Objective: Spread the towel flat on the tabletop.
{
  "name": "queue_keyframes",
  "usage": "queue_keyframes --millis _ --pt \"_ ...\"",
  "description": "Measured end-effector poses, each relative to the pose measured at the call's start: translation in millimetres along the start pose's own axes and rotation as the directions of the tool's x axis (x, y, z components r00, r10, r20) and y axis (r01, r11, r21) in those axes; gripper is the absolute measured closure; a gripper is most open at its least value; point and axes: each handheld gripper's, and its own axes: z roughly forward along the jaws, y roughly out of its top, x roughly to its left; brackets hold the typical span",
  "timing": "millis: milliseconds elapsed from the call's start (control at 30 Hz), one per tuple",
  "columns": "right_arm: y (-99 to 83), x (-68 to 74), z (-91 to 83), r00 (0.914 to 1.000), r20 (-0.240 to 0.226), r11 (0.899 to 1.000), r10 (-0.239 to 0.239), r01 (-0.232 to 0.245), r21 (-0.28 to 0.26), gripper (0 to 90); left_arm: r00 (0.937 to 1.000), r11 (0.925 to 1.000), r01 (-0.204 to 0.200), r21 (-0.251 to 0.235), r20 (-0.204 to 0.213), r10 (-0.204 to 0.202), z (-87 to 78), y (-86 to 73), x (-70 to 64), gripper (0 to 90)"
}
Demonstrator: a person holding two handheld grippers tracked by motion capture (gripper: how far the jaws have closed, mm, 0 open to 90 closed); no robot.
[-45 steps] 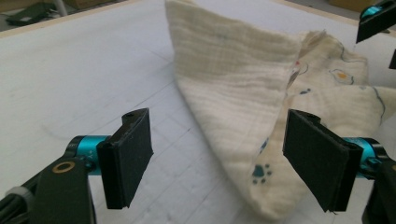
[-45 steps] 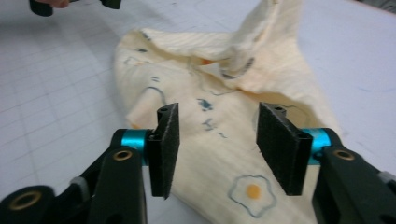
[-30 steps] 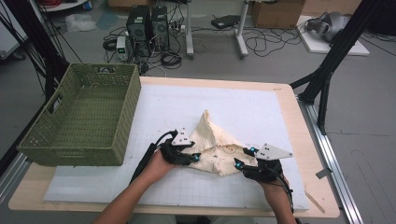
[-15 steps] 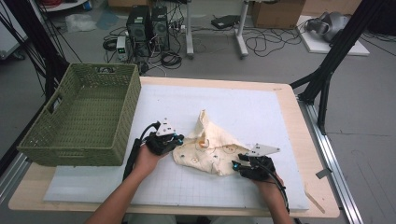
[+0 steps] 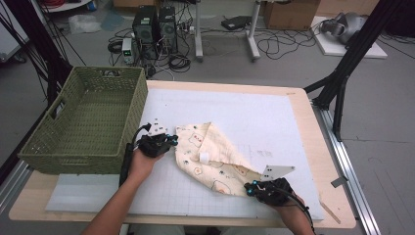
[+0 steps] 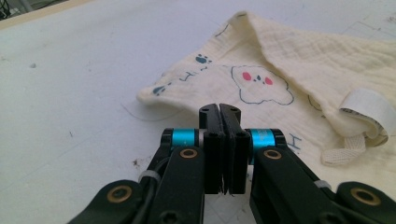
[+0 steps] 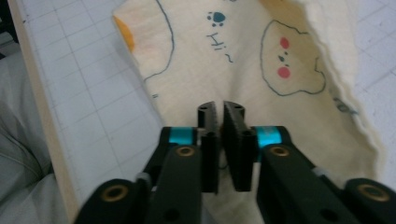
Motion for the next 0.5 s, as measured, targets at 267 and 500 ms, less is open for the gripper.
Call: queue_keyframes --millis 267,500 --pt "47.1 8.0 9.1 0.9939 0.069 0.985 -0.086 0.095 -0.146 59.8 0.9993 0.9992 0.038 0.013 -0.002 -0.038 4.1 -7.4 -0.6 62.4" --pt "82.9 5.7 50.4 0.9758 0.124 0.978 -0.18 0.191 -0.087 52.1 0.998 0.9979 0.063 -0.016 0.001 -0.063 -6.5 -10.6 3.1 52.5"
